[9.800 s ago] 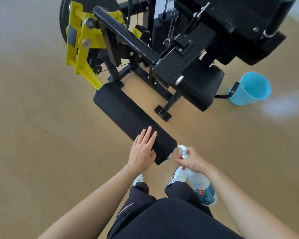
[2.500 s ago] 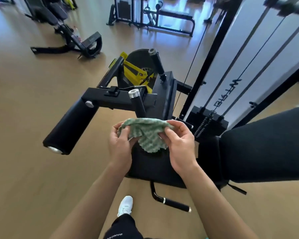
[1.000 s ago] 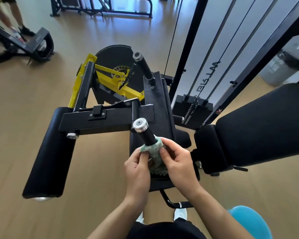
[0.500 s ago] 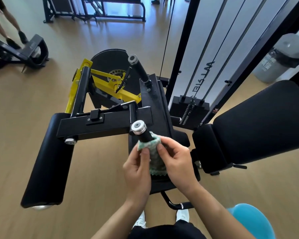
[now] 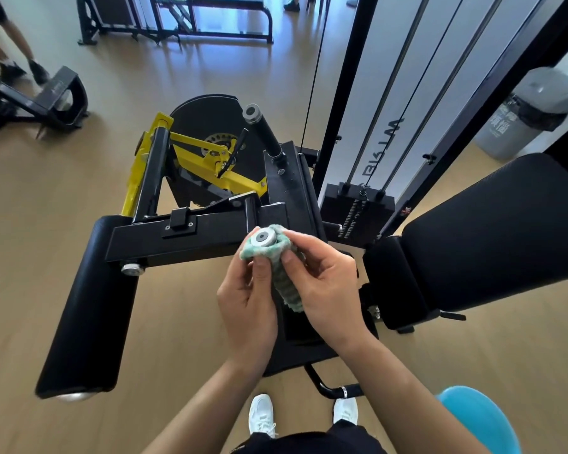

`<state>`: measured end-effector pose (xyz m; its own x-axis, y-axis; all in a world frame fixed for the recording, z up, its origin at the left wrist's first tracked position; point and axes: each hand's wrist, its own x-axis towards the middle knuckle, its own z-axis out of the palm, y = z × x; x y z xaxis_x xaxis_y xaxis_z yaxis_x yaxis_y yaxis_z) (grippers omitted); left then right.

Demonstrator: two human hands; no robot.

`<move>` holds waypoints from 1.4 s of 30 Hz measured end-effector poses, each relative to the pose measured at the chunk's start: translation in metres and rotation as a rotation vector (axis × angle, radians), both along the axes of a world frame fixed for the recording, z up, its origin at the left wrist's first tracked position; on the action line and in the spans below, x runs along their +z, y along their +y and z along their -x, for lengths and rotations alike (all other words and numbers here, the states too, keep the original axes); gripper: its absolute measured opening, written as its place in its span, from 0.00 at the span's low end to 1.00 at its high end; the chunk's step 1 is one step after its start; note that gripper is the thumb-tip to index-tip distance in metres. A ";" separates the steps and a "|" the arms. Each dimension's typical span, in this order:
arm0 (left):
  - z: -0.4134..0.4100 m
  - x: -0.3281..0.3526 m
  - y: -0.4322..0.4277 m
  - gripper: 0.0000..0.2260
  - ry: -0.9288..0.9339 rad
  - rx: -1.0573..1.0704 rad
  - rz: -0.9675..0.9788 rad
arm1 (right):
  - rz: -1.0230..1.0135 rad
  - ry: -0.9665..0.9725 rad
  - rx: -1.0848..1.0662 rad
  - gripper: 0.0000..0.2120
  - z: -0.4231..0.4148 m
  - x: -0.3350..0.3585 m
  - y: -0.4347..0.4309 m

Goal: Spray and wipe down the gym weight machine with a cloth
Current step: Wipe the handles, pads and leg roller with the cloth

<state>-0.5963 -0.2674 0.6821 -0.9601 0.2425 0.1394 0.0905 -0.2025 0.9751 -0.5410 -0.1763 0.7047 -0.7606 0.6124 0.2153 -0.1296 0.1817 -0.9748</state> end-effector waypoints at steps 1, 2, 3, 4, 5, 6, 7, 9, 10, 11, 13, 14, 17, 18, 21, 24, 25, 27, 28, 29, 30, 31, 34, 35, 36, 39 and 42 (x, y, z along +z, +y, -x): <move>-0.002 -0.002 0.000 0.15 0.007 0.006 0.012 | 0.009 -0.006 -0.003 0.13 -0.002 -0.003 0.002; -0.004 -0.006 -0.001 0.16 0.011 0.004 0.035 | 0.022 -0.023 -0.007 0.12 -0.004 -0.008 0.005; -0.007 -0.012 -0.002 0.16 0.005 -0.008 0.062 | 0.042 -0.049 -0.012 0.10 -0.008 -0.014 0.008; -0.010 -0.018 -0.003 0.15 -0.012 -0.035 0.090 | 0.062 -0.085 -0.018 0.09 -0.013 -0.021 0.010; -0.014 -0.023 -0.006 0.15 -0.029 -0.070 0.120 | 0.076 -0.124 -0.024 0.08 -0.018 -0.027 0.012; -0.017 -0.028 -0.008 0.14 -0.047 -0.109 0.143 | 0.082 -0.156 -0.027 0.07 -0.023 -0.033 0.014; -0.019 -0.031 -0.011 0.13 -0.064 -0.143 0.153 | 0.083 -0.179 -0.016 0.07 -0.027 -0.036 0.015; -0.021 -0.033 -0.014 0.11 -0.093 -0.177 0.145 | 0.072 -0.211 0.050 0.11 -0.033 -0.035 0.017; -0.020 -0.033 -0.016 0.09 -0.107 -0.177 0.128 | 0.076 -0.223 0.103 0.14 -0.034 -0.033 0.017; -0.019 -0.033 -0.018 0.08 -0.117 -0.172 0.112 | 0.085 -0.235 0.160 0.17 -0.036 -0.030 0.016; -0.016 -0.030 -0.021 0.11 -0.101 -0.164 0.086 | 0.077 -0.252 0.223 0.20 -0.038 -0.026 0.014; -0.015 -0.028 -0.022 0.13 -0.080 -0.167 0.077 | 0.068 -0.249 0.204 0.19 -0.038 -0.025 0.014; -0.010 -0.024 -0.027 0.16 -0.014 -0.174 0.066 | 0.056 -0.216 0.008 0.10 -0.034 -0.025 0.024; -0.005 -0.023 -0.028 0.18 0.016 -0.168 0.061 | 0.096 -0.197 -0.051 0.09 -0.032 -0.024 0.028; 0.010 -0.011 -0.028 0.22 0.148 -0.146 0.030 | 0.234 -0.131 -0.190 0.10 -0.025 -0.013 0.039; 0.022 0.006 -0.018 0.15 0.256 -0.129 -0.020 | 0.272 -0.061 -0.226 0.13 -0.014 0.006 0.042; 0.024 0.010 -0.013 0.11 0.277 -0.115 -0.019 | 0.270 -0.060 -0.189 0.12 -0.009 0.011 0.037; 0.028 0.010 -0.006 0.07 0.291 -0.077 -0.017 | 0.255 -0.088 -0.032 0.13 0.005 0.015 0.018; 0.029 0.007 -0.005 0.07 0.303 -0.064 -0.017 | 0.242 -0.104 0.057 0.13 0.011 0.014 0.007; 0.031 0.004 -0.005 0.07 0.323 -0.061 -0.014 | 0.214 -0.116 0.119 0.13 0.016 0.012 -0.003; 0.033 0.001 -0.006 0.07 0.348 -0.064 -0.004 | 0.175 -0.120 0.138 0.13 0.019 0.008 -0.010; 0.036 -0.002 -0.006 0.07 0.375 -0.064 0.012 | 0.145 -0.120 0.137 0.13 0.020 0.006 -0.012; 0.041 -0.004 -0.007 0.06 0.405 -0.075 0.026 | 0.135 -0.175 0.136 0.16 0.017 -0.005 -0.003; 0.042 -0.004 -0.006 0.06 0.396 -0.091 0.012 | 0.151 -0.214 0.143 0.17 0.014 -0.008 0.000; 0.042 -0.004 -0.006 0.06 0.385 -0.105 -0.004 | 0.175 -0.255 0.150 0.18 0.011 -0.011 0.003; 0.043 -0.004 -0.005 0.09 0.357 -0.121 -0.024 | 0.236 -0.306 0.197 0.23 0.007 -0.016 0.007; 0.043 -0.003 -0.005 0.10 0.329 -0.138 -0.048 | 0.233 -0.171 0.227 0.19 0.012 -0.003 0.003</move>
<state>-0.6390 -0.2726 0.6788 -0.8209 0.3520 0.4497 0.3663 -0.2796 0.8875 -0.5530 -0.1731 0.7019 -0.8960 0.4410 -0.0524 0.0275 -0.0626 -0.9977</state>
